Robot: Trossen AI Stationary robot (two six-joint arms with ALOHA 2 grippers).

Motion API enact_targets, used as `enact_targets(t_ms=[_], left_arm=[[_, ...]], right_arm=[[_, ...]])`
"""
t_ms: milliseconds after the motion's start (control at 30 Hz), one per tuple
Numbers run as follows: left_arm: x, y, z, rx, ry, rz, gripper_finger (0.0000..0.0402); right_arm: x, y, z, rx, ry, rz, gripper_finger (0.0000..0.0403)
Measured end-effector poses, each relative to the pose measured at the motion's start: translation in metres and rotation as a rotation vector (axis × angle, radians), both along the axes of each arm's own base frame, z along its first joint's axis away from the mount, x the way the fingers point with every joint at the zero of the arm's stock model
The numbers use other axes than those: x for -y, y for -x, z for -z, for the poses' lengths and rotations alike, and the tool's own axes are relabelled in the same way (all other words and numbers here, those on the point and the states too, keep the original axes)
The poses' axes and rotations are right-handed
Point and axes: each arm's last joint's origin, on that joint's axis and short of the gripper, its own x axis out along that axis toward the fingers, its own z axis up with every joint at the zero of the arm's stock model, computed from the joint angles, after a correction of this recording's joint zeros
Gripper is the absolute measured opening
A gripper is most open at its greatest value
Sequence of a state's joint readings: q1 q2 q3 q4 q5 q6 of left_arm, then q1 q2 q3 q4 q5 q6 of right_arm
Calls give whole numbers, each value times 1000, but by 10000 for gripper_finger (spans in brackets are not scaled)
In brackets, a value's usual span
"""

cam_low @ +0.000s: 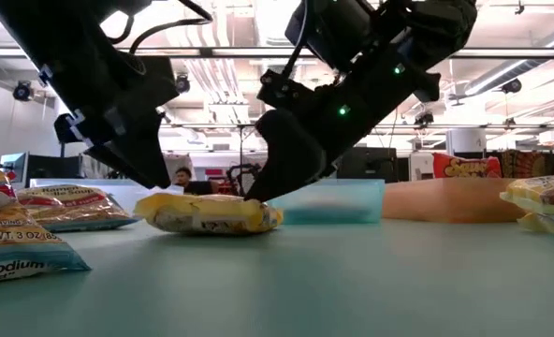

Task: Sort Maruchan noodles
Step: Put the yellow noodle pack into the white bin

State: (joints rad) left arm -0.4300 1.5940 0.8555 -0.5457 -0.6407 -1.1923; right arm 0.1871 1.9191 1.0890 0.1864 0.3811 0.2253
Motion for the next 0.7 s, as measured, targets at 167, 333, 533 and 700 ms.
enact_targets(t_ms=[167, 333, 533, 700], left_arm=[[1, -2, -1, 34, 16, -19, 158], [3, -5, -1, 66, 69, -24, 186], [5, -7, -1, 94, 124, -51, 218], [3, -11, -2, 141, 146, -78, 234]], right_arm=[[0, -2, 17, -29, 11, 7, 93], [0, -1, 26, -70, 10, 7, 93], [0, 6, 25, -149, 19, -8, 93], [0, 8, 27, -174, 39, -30, 93]])
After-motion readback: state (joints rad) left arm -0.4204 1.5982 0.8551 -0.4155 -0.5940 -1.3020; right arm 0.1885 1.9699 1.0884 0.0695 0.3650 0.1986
